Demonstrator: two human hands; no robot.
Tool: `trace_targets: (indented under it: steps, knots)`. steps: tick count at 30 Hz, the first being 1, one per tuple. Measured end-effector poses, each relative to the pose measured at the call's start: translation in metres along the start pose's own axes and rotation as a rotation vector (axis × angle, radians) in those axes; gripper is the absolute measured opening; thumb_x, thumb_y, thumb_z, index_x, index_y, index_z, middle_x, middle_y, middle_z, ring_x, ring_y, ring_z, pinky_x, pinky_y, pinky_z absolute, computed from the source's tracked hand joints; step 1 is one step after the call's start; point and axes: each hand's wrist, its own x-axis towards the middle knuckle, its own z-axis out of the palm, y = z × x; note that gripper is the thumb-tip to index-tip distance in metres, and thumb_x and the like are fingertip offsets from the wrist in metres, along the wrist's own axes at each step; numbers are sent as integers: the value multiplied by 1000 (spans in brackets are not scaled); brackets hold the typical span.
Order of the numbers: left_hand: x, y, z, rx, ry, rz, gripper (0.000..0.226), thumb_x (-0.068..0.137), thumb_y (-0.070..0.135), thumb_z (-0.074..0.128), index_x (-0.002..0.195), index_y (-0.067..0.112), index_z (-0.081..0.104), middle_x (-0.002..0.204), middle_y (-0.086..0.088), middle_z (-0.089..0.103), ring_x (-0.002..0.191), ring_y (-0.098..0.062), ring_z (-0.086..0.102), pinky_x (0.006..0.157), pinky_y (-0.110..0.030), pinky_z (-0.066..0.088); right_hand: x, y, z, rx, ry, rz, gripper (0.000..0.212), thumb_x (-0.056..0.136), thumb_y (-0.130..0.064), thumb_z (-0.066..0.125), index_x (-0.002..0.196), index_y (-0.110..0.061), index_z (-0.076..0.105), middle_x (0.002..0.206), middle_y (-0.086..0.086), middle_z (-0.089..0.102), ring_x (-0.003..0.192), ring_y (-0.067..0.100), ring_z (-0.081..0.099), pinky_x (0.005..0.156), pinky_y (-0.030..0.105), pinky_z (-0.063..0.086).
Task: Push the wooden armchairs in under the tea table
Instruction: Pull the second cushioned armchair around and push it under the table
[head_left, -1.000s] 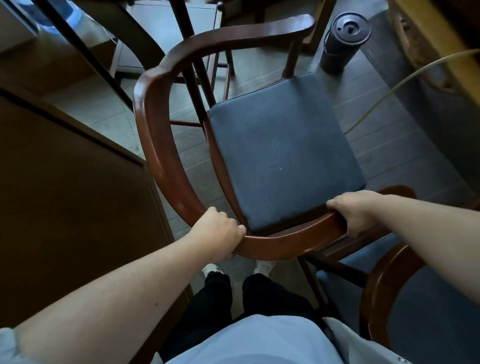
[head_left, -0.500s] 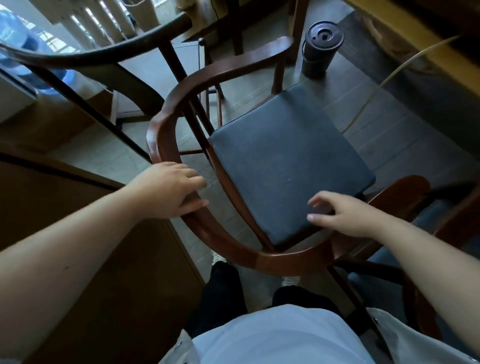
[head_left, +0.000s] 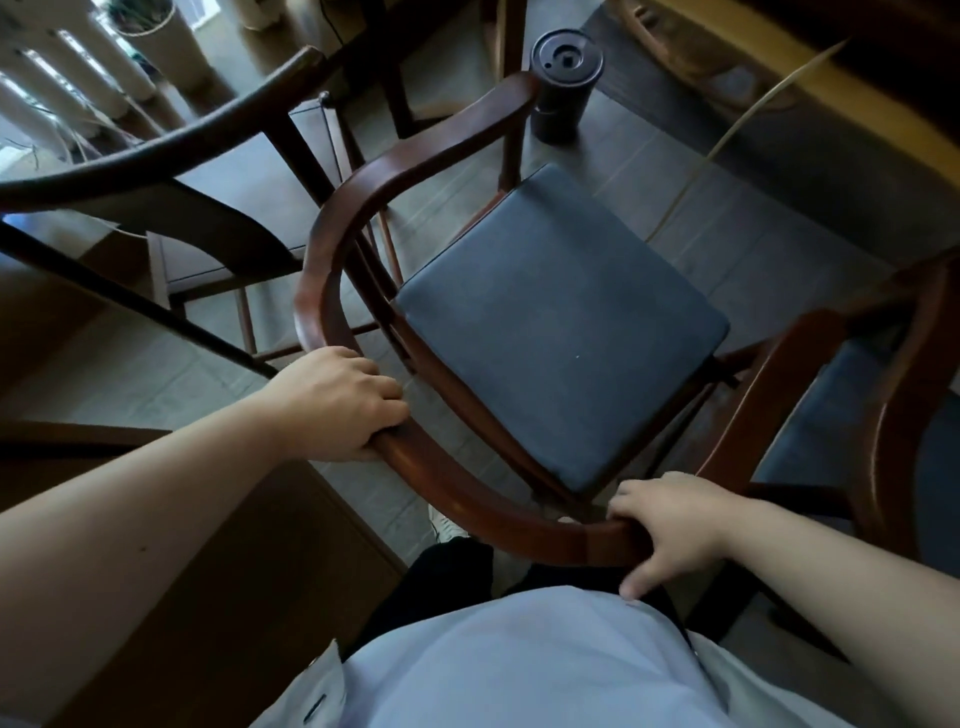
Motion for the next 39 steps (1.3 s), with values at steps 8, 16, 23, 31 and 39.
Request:
trace_targets:
  steps: [8,16,23,31,39]
  knots:
    - [7,1,-1,-7,-41,27,56,77,62,28,106,31,64,101,8,69,89,-18,67,78,-42,55,4,9,7,-149,108,-91,46,67,-54,63,106,-31,59,97,-2,54,87,22,59,68,33,42]
    - [59,52,-10,-60,38,54,37,83,60,49,96,28,61,86,9,65,76,-19,64,67,-39,55,-31,75,0,-186,-13,18,43,72,-44,67,112,-30,61,110,-2,52,99,20,56,90,37,44]
    - [81,75,-24,-81,101,46,41,78,58,42,88,25,64,75,8,63,66,-19,63,55,-34,53,-57,97,11,-95,144,120,47,77,-40,67,122,-30,58,115,-2,56,112,19,53,105,37,35]
    - [78,48,-29,-116,215,155,40,71,55,52,94,24,64,77,8,65,70,-20,64,53,-33,48,-84,22,32,536,703,247,66,76,-59,63,137,-36,49,154,-5,35,146,11,16,119,38,2]
    - [86,12,-19,-100,135,426,21,75,42,59,88,25,55,73,7,60,56,-22,60,39,-28,38,-37,-78,7,677,777,269,67,75,-30,66,139,-36,46,148,-13,38,143,6,24,120,36,12]
